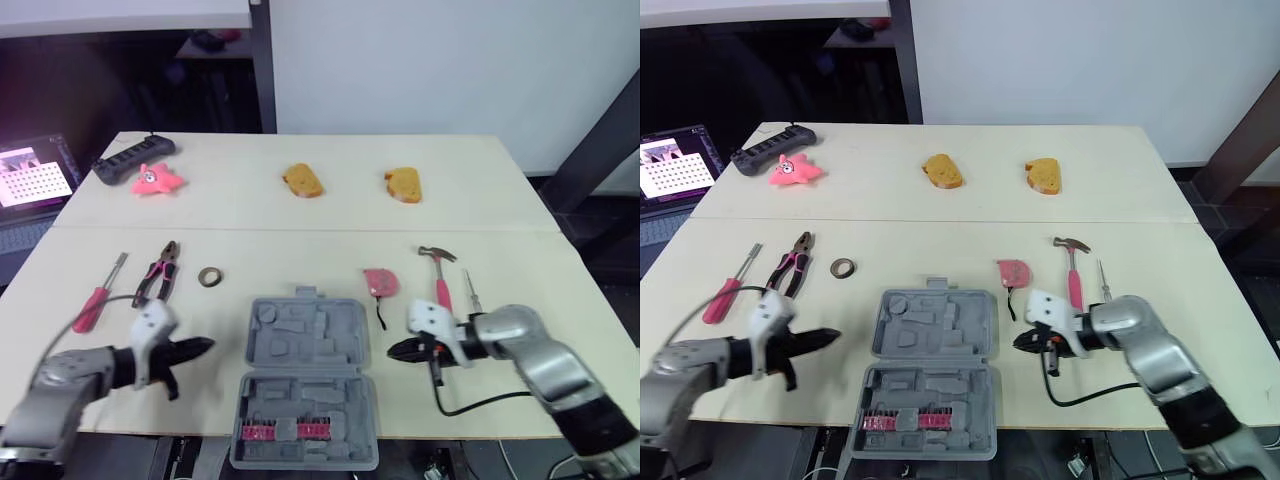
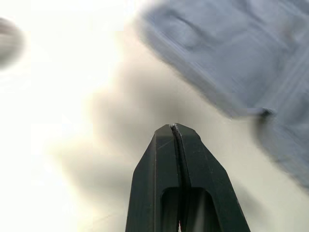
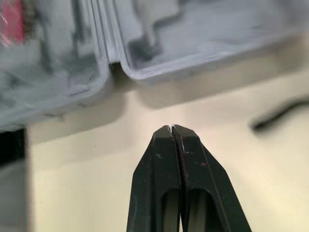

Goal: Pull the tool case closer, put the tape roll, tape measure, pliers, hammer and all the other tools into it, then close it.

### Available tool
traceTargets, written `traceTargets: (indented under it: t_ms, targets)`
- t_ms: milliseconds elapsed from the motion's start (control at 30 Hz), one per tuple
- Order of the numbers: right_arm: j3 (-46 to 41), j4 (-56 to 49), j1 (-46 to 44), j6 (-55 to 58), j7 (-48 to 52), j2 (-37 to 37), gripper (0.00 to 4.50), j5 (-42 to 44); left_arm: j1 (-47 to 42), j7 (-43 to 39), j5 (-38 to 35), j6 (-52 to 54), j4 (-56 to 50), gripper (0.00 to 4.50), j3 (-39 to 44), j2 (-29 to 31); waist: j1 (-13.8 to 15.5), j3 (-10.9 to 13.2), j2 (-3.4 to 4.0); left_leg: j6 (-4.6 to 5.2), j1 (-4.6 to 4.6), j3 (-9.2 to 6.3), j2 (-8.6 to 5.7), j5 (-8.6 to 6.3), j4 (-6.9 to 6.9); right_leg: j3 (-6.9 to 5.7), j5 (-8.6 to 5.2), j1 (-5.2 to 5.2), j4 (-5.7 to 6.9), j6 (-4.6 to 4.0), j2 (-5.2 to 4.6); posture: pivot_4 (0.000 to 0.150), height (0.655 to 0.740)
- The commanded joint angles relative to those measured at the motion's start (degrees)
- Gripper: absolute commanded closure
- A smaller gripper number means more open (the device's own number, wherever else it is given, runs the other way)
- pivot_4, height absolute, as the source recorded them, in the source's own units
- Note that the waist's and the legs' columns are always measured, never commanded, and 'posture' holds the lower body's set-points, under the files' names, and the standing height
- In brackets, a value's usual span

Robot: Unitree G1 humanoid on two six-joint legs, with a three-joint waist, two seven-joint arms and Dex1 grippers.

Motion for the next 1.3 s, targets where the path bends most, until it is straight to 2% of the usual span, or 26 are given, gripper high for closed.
traceTargets:
  t_ms: [33, 233, 267, 433, 667, 800, 900, 1033, 1200, 1300]
  targets:
    - [-9.79, -4.68, 2.68, 3.17, 0.89, -2.63, 3.23, 8.34, 1.75, -0.64, -3.94, -2.84, -0.40, 3.25, 6.28, -0.53, -0.09, 0.00, -0.02, 0.00, 0.00, 0.01, 0.00, 0.00, 0.00, 0.00, 0.00, 0.01, -0.04, 0.00, -0.01, 0.150, 0.7150]
    - [-23.16, 3.13, 4.97, -1.98, -1.33, -4.09, 0.23, 12.29, 5.94, 1.46, -6.36, -9.70, 1.49, 0.10, 17.26, -2.51, -0.34, 0.05, -0.13, 0.00, 0.00, 0.01, 0.00, -0.01, 0.00, 0.00, -0.01, 0.04, -0.10, -0.03, -0.01, 0.150, 0.7150]
    - [-25.33, 5.73, 4.66, -2.96, -1.94, -3.89, 0.04, 12.89, 6.86, 2.57, -7.28, -10.72, 2.24, 0.01, 20.35, -3.40, -0.37, 0.05, -0.14, 0.00, 0.01, 0.01, 0.00, -0.01, -0.01, 0.00, -0.01, 0.03, -0.09, -0.04, -0.01, 0.150, 0.7150]
    - [-31.30, 12.25, 4.58, -3.32, -3.13, -3.86, 0.04, 16.59, 12.98, 3.70, -7.15, -16.32, 6.81, 0.01, 28.37, -5.29, -0.46, 0.06, -0.15, 0.07, 0.02, 0.04, 0.00, -0.04, -0.02, 0.02, -0.01, 0.02, -0.12, -0.03, -0.01, 0.150, 0.7150]
    - [-28.09, 12.66, 0.66, -1.24, -3.58, -4.02, 0.04, 19.12, 12.53, 10.37, -8.73, -14.60, 3.01, 0.01, 29.23, -7.49, -0.36, 0.07, -0.22, 0.06, 0.02, 0.05, -0.01, -0.05, 0.04, 0.04, -0.02, 0.09, -0.13, -0.08, -0.04, 0.150, 0.7150]
    - [-22.32, 10.85, -6.61, 2.87, -3.89, -4.11, 0.04, 20.78, 14.65, 14.15, -8.95, -13.17, -2.73, 0.01, 29.19, -9.70, -0.81, 0.07, -0.21, 0.06, 0.02, 0.06, 0.01, -0.05, -0.03, 0.07, -0.01, 0.01, -0.12, -0.08, 0.00, 0.150, 0.7150]
    - [-16.89, 6.51, -15.78, 14.22, -5.24, -4.15, 0.04, 26.19, 18.05, 19.79, -7.08, -12.27, -8.64, 0.01, 29.66, -13.03, -1.39, 0.09, -0.16, 0.07, 0.02, 0.11, 0.01, -0.06, -0.09, 0.14, 0.01, -0.03, -0.11, -0.05, 0.01, 0.150, 0.7150]
    - [-9.87, 2.90, -28.40, 21.25, -4.48, -2.69, 0.04, 30.22, 25.35, 25.02, -7.15, -12.28, -18.68, 0.01, 29.63, -20.51, -1.77, 0.11, -0.21, 0.09, -0.01, 0.13, 0.01, -0.07, -0.06, 0.18, 0.00, -0.05, -0.13, -0.04, 0.00, 0.150, 0.7150]
    - [-0.30, 2.74, -38.13, 17.74, 0.16, -0.99, 0.04, 26.82, 32.83, 29.63, -7.23, -13.47, -26.52, 0.01, 28.18, -29.66, -1.62, 0.13, -0.46, 0.13, -0.02, 0.13, 0.01, -0.10, -0.03, 0.16, -0.03, -0.05, -0.24, -0.10, -0.03, 0.150, 0.7150]
    - [3.85, 4.63, -41.64, 14.41, 2.03, 0.20, 0.04, 23.57, 35.04, 31.62, -7.02, -13.81, -28.56, 0.01, 27.22, -32.83, -1.86, 0.14, -0.50, 0.14, -0.03, 0.20, -0.01, -0.11, -0.01, 0.21, -0.02, -0.05, -0.29, -0.10, -0.05, 0.150, 0.7150]
